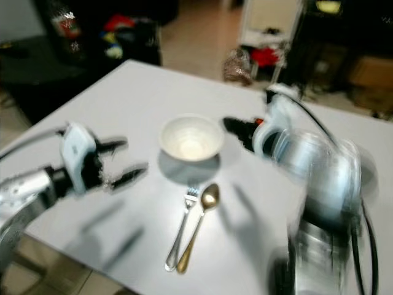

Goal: Setting the table

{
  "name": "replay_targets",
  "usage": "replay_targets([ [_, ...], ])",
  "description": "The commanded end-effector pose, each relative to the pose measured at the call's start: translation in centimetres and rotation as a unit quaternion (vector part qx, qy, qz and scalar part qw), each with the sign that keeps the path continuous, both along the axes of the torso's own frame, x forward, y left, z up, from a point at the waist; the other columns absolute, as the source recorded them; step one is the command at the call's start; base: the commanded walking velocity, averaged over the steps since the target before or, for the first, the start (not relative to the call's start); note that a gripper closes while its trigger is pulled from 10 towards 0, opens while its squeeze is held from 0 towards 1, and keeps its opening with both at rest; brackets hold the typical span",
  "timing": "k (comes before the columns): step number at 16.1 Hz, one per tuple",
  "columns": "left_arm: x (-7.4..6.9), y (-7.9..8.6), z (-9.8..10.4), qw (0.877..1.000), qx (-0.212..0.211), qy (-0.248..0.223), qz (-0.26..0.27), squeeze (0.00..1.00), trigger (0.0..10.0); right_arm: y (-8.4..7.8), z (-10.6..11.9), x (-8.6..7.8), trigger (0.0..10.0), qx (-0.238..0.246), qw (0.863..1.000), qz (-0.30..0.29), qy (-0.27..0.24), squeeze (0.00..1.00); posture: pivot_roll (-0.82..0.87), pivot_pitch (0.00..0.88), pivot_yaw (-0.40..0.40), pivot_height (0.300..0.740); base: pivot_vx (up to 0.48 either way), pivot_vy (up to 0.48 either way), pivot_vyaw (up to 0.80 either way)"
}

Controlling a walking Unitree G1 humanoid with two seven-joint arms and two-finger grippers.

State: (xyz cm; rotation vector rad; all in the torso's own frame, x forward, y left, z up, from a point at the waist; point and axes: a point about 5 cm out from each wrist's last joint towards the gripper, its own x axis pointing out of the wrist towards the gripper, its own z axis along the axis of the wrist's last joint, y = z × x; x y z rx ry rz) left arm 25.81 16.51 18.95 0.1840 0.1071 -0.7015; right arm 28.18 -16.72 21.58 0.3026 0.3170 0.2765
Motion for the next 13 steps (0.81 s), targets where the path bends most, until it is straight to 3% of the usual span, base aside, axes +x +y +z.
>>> replay_targets([
  [1, 0.2, 0.2, 0.8, 0.999, 0.001, -0.027, 0.046, 0.00, 10.0, 0.5, 1.6, -1.1, 10.0, -0.031, 0.995, -0.017, -0.090, 0.83, 0.06, 0.000, -0.003, 0.740, 0.000, 0.000, 0.00],
  [2, 0.1, 0.2, 0.5, 0.995, 0.012, -0.032, 0.090, 0.00, 10.0, 0.5, 0.6, -2.5, 10.0, -0.023, 0.994, -0.046, -0.093, 1.00, 0.06, 0.000, 0.002, 0.740, 0.000, 0.000, 0.00],
  [4, -0.1, -0.1, 0.4, 0.992, 0.027, -0.047, 0.113, 0.00, 10.0, 0.9, 0.3, -4.4, 10.0, -0.038, 0.989, -0.062, -0.129, 1.00, 0.04, 0.000, 0.027, 0.740, 0.000, 0.000, 0.80],
  [6, 0.4, -0.7, 0.0, 0.989, 0.010, -0.050, 0.136, 0.00, 10.0, 0.9, -0.9, -5.6, 10.0, -0.060, 0.986, -0.071, -0.138, 1.00, 0.02, 0.000, 0.049, 0.740, 0.000, 0.000, 0.80],
  [8, 0.6, -1.5, 0.0, 0.990, 0.032, -0.067, 0.122, 0.00, 10.0, 0.9, -1.6, -6.0, 10.0, -0.095, 0.981, -0.062, -0.155, 1.00, 0.02, 0.000, 0.045, 0.740, 0.000, 0.000, 0.80],
  [13, 0.9, -1.1, -0.4, 0.983, 0.032, -0.069, 0.166, 0.00, 10.0, 1.8, -2.6, -6.5, 10.0, -0.088, 0.981, -0.046, -0.167, 1.00, 0.02, 0.000, 0.035, 0.740, 0.000, 0.000, 0.80],
])
